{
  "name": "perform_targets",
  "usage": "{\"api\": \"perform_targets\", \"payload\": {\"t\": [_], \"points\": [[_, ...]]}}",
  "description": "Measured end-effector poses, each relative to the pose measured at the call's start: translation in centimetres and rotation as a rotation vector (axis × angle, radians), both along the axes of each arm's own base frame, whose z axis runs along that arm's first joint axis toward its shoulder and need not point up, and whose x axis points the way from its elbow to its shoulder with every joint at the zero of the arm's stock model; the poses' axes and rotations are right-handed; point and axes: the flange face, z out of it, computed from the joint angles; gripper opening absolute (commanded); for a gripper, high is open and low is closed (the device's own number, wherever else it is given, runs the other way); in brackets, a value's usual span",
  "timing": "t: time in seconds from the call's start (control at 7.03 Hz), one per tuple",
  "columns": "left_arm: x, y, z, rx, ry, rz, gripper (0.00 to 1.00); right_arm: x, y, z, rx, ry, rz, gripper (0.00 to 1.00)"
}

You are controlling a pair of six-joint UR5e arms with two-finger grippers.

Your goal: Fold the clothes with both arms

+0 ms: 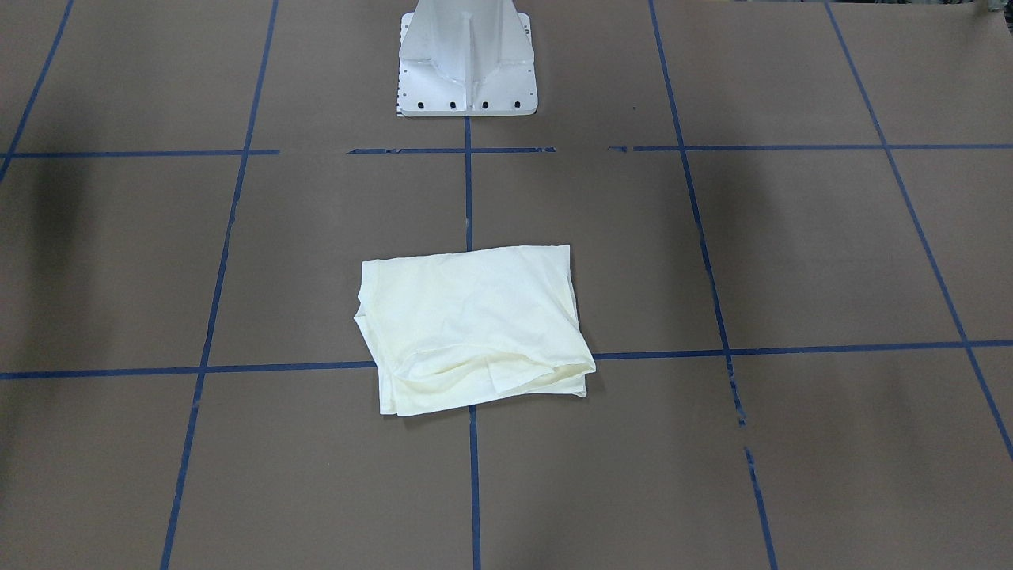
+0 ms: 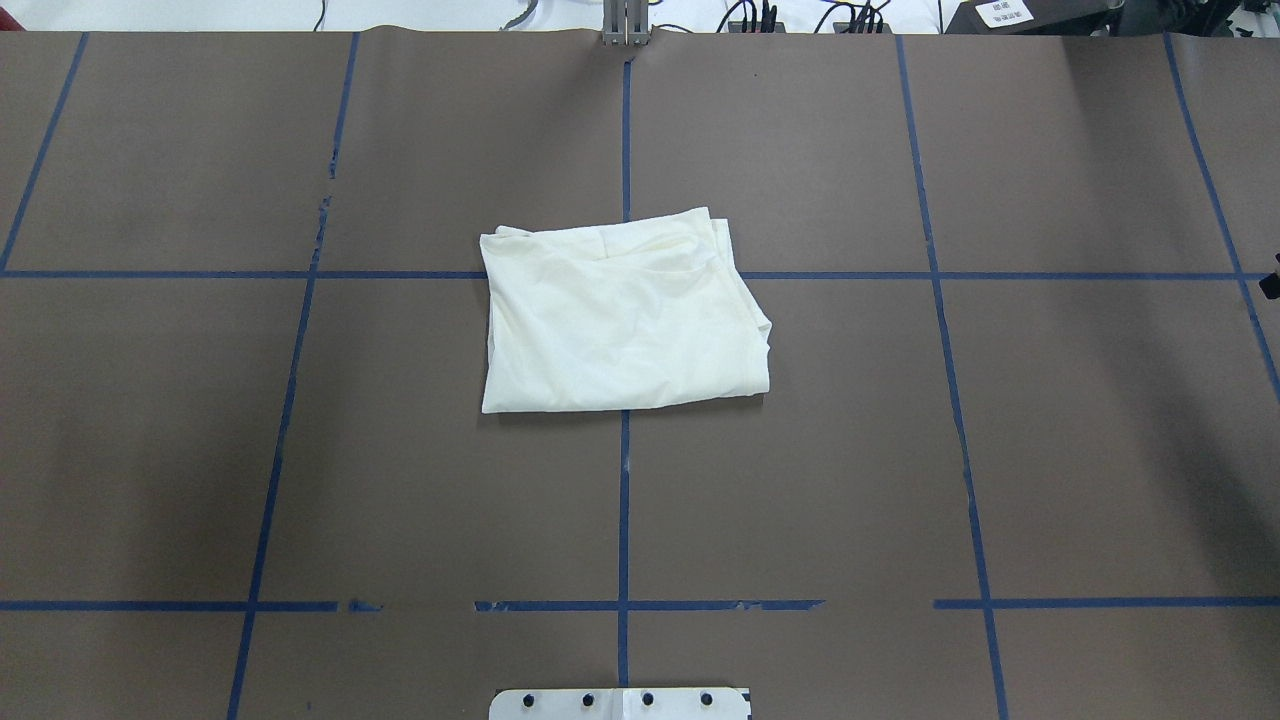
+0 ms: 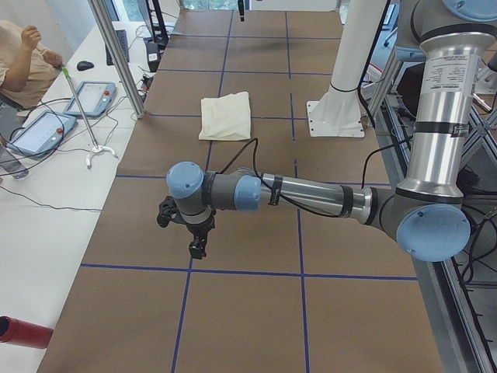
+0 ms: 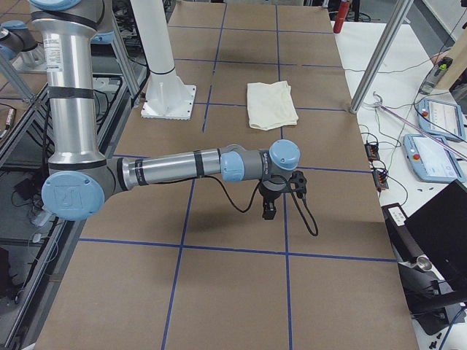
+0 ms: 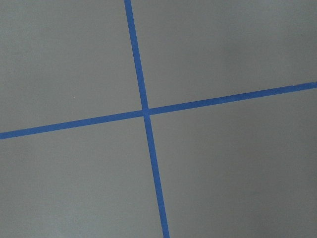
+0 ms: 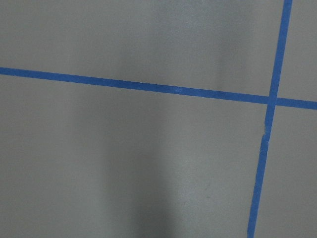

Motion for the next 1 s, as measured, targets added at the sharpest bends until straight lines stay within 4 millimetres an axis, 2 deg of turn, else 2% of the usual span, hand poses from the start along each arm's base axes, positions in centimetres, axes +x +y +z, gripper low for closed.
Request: {"api": "perform_targets", "payload": {"t": [1.0], "points": [[0.44,0.00,-0.35,-0.005,0.052,0.002,1.00,-0.14,0.07,0.03,0.002,0.000,0.000,1.00]]}}
